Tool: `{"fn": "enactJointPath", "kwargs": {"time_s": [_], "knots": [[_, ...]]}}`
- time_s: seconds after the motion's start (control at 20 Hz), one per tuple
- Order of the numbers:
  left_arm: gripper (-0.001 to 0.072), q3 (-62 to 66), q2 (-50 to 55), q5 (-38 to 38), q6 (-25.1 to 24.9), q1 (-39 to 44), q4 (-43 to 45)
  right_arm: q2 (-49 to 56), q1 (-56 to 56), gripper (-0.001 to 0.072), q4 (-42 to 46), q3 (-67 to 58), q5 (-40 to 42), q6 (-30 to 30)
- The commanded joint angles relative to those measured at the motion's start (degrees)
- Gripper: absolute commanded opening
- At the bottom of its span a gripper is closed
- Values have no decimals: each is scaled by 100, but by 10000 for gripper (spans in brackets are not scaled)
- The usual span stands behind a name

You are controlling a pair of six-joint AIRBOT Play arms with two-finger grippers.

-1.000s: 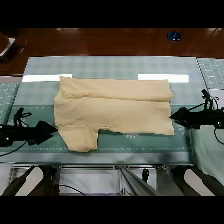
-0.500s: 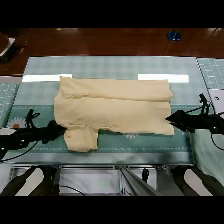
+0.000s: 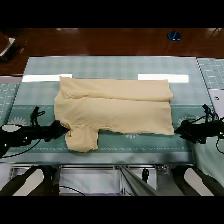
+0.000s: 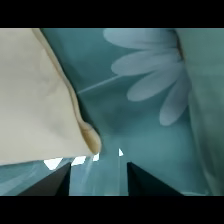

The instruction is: Fold the shirts.

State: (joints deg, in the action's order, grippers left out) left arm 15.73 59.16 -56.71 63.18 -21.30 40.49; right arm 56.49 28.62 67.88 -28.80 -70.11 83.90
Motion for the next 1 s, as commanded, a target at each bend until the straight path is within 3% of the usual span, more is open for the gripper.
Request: {"fn": "enactJointPath", "kwargs": {"time_s": [0.0,0.4,0.45,0.55,0.75,0.95], "knots": [[23,24,7,-57,-13,15,-48,286,42,410,-52,11,-179,22],[23,24,7,-74,-13,15,-52,1078,-824,400,-1447,-11,1419,-107],[23,31,7,-74,-15,13,-72,1156,-951,329,-1545,-61,1480,-146],[23,149,7,-118,-17,13,-133,1274,-1237,16,-1550,-267,1344,-542],[23,964,9,-544,-164,-96,-538,1250,-1296,22,-1165,-1073,973,-695],[23,2218,269,-109,52,81,-608,1611,-1298,22,-1130,-2107,1010,-562]]}}
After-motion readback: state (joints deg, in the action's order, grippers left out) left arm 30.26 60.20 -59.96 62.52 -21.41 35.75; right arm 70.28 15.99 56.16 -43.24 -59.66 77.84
